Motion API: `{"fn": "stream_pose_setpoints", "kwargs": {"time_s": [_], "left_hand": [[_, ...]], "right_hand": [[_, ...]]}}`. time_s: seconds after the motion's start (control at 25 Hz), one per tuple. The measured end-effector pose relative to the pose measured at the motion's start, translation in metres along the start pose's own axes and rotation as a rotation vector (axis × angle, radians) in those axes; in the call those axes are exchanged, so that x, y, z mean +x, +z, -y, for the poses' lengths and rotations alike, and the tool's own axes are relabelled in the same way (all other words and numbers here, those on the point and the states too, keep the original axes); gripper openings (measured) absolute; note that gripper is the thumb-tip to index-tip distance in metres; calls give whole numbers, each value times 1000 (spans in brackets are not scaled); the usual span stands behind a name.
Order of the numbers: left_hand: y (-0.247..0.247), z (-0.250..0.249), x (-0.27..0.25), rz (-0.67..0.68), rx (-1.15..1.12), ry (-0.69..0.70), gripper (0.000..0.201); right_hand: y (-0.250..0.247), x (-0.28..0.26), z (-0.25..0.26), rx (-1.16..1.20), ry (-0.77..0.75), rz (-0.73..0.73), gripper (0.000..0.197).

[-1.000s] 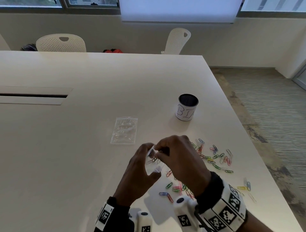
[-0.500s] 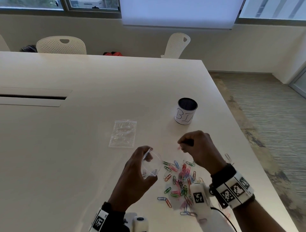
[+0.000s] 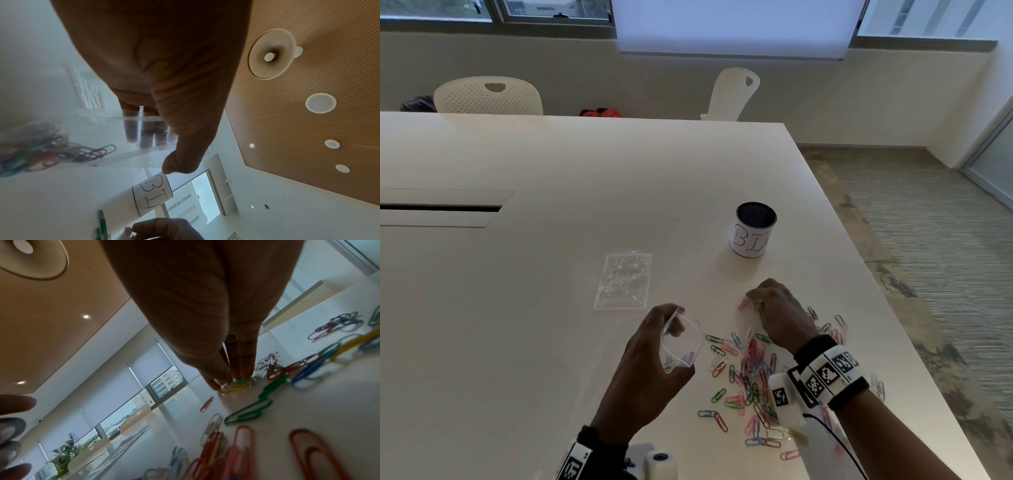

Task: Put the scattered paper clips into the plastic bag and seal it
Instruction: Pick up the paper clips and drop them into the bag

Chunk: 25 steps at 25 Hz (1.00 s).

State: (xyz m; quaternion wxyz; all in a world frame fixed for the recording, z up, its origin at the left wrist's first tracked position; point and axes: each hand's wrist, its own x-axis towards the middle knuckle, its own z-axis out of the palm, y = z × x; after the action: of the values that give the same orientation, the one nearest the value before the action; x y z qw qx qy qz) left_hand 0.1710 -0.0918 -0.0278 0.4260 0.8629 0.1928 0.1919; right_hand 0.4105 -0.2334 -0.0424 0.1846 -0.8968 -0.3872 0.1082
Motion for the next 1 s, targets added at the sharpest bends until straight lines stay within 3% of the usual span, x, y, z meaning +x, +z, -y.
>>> {"fn": "stream_pose_setpoints", "kwargs": {"time_s": [0.32,0.48,0.56,0.72,0.8,1.0], "left_hand": [[-2,-3,2,2,-10,-9,64],[-2,-3,2,2,-3,-9,65],[-1,-2,2,6,1,-15,67],[-1,-1,2,2,2,-16,67],[-1,-2,1,-1,4,-15,65],[-1,-2,1,-7,0,-12,66]], "right_hand": [[-10,-39,42,116,-185,309,24],[-11,-42,51,42,-254,322,55],[-3,-43,54,-28,-332,369,60],[0,-39,48,-36,-357,301,22],[-5,-38,43,-60,-347,284,19],[-16,-44,33,-211,-321,362,62]]}}
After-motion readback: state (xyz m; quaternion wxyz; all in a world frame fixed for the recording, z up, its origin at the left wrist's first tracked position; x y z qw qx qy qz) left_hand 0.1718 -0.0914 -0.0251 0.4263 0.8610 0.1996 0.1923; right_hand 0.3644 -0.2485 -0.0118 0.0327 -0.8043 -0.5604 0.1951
